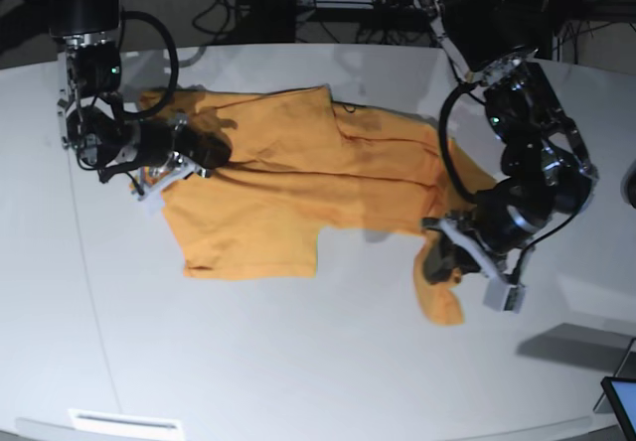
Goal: Fold the T-shirt properly
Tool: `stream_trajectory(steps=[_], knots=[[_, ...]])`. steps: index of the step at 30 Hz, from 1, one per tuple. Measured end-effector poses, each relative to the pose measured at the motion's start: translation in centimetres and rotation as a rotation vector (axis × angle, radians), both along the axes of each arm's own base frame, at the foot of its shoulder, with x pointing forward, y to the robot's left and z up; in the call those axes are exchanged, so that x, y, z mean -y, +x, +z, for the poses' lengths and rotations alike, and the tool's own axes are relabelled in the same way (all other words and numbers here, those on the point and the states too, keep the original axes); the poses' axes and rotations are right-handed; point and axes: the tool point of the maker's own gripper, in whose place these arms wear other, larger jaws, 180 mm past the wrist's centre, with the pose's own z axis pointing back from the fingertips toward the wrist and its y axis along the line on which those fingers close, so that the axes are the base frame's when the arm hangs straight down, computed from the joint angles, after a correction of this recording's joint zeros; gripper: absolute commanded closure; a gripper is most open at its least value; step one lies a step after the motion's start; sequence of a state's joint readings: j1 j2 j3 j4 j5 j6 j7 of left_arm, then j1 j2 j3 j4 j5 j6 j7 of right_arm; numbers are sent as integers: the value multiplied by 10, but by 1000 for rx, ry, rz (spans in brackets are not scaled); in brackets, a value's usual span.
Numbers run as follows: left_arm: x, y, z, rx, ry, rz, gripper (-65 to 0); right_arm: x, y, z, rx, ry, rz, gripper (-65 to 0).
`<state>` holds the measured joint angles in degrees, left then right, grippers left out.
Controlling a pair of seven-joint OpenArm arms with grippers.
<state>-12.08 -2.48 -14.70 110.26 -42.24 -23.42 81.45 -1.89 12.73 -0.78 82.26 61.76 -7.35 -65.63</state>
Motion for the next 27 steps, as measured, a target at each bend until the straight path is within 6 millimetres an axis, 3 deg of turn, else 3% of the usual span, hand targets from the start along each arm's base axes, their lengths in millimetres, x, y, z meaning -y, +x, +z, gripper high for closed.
stream_trajectory(steps=[7, 11, 19, 27], knots=[[44, -1, -8, -52, -98, -45, 0, -1, 0, 0, 1, 1, 0, -3], [66, -4, -24, -110, -122, -98, 0, -1, 0, 0, 0, 2, 0, -3], [79, -23, -52, -214, -152, -101, 0, -1, 2, 1, -1, 0, 8, -3], [87, -26, -83, -318, -165, -115, 0, -1, 2, 1, -1, 1, 7, -3]])
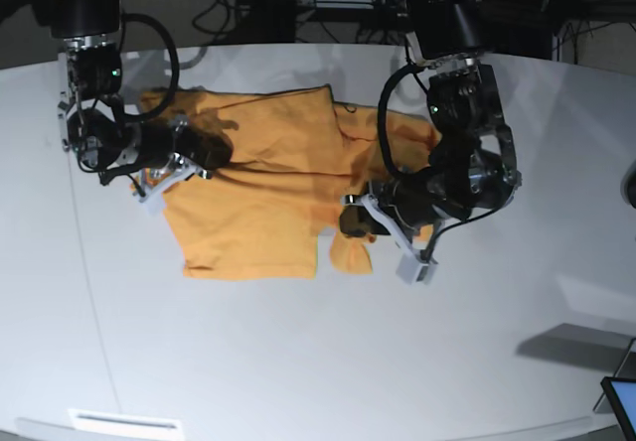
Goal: Fold the T-shirt properly
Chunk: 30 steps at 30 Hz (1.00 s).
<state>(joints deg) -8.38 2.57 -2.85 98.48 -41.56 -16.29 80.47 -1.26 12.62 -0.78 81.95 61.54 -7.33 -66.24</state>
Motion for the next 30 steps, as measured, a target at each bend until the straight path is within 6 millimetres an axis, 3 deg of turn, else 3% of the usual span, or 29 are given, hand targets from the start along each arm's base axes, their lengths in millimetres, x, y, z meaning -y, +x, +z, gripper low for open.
stream_trajectory(steps=[4, 8, 20, 22, 27, 30], knots=[[30, -7, -29, -55, -12, -68, 0, 0, 0, 0, 0, 0, 0, -3], [54, -11, -42, -65, -30, -110, 0, 0, 0, 0, 0, 0, -1, -3], [56, -7, -43, -50, -43, -95, 0, 0, -1, -1, 0, 0, -2, -3], [56, -6, -39, -39, -43, -96, -60, 0, -1, -1, 0, 0, -2, -3], [60, -1, -22, 15, -57, -105, -359, 0, -1, -1, -1, 0, -2, -3], [62, 0, -20, 18, -62, -106, -433, 0, -1, -1, 0, 0, -2, -3]])
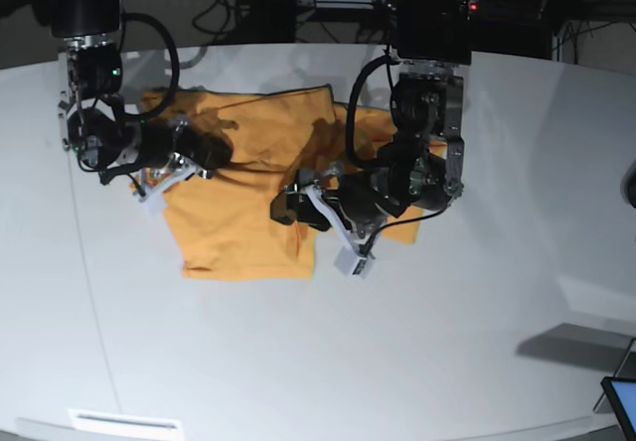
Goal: Fold the T-shirt properly
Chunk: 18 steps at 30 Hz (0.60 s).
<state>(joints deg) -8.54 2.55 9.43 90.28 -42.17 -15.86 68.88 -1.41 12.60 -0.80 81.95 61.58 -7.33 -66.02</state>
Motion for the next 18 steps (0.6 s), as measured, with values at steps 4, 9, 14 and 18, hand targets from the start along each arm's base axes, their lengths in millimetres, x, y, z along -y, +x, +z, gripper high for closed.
stream_trajectory(steps=[4, 9, 14, 18], knots=[[0, 9, 8, 32, -4, 9, -495, 0, 0, 0, 0, 0, 0, -3], [3, 13, 18, 43, -59, 12, -548, 0, 0, 0, 0, 0, 0, -3], [9, 28, 52, 93, -177, -5, -548, 0, 0, 0, 1, 1, -1, -1], [-16, 32, 56, 111, -150, -1, -548, 1, 0, 0, 1, 0, -2, -1]])
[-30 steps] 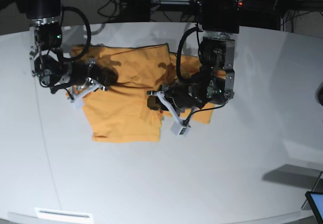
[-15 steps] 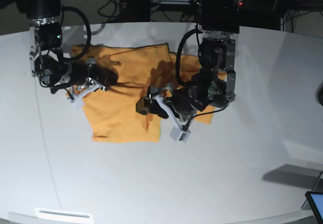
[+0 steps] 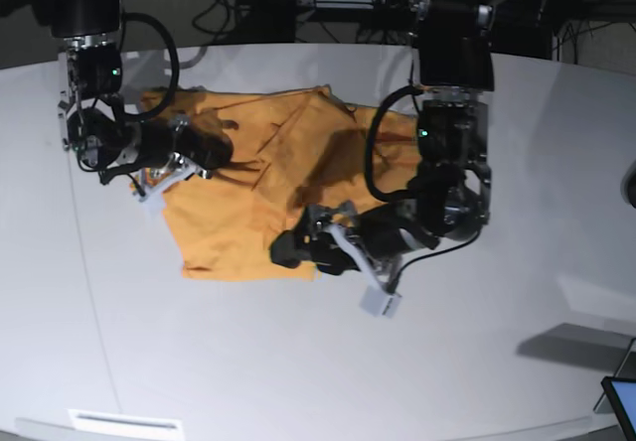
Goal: Fold the T-shirt properly
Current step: 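Open the left gripper, release the folded end, and withdraw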
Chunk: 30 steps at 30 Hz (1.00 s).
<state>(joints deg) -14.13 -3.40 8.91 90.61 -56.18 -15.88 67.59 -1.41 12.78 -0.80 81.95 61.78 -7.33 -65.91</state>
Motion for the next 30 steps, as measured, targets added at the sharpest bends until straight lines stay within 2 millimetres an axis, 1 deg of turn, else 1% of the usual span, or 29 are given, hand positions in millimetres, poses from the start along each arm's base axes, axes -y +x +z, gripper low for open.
stream_trajectory(steps=[2, 4, 6, 7, 8, 11, 12, 16, 17, 19, 22, 26, 27, 30], knots=[[-19, -4, -1, 16, 54, 6, -548, 0, 0, 0, -1, 0, 0, -1], [-31, -10, 12, 70, 100, 5, -548, 1, 0, 0, 0, -4, 2, -1], [-36, -19, 27, 133, 124, -19, -548, 1, 0, 0, 1, -2, 1, -1], [-39, -25, 29, 149, 139, -22, -548, 1, 0, 0, 1, -1, 0, -1], [-42, -30, 28, 148, 148, -21, -548, 1, 0, 0, 1, 0, 0, -1], [-51, -43, 14, 105, 155, 1, -544, 1, 0, 0, 0, -1, 3, -1], [-55, -46, 13, 98, 157, 9, -544, 1, 0, 0, 1, -1, 3, -1], [-77, -38, 25, 135, 154, 89, -544, 1, 0, 0, 0, -1, 3, -1], [-85, -39, 25, 133, 158, 109, -544, 1, 0, 0, 0, -1, 3, -1], [-97, -45, 16, 103, 187, 125, -544, 1, 0, 0, 1, -2, 2, -1], [-101, -49, 10, 85, 191, 133, -544, 1, 0, 0, 0, -2, 2, -1], [-93, -58, 2, 57, 174, 119, -544, 1, 0, 0, 1, -2, 1, -1], [-94, -58, 2, 57, 175, 119, -544, 1, 0, 0, 0, -1, 1, -1], [-97, -50, 10, 85, 172, 133, -544, 1, 0, 0, 1, -1, 1, -1]])
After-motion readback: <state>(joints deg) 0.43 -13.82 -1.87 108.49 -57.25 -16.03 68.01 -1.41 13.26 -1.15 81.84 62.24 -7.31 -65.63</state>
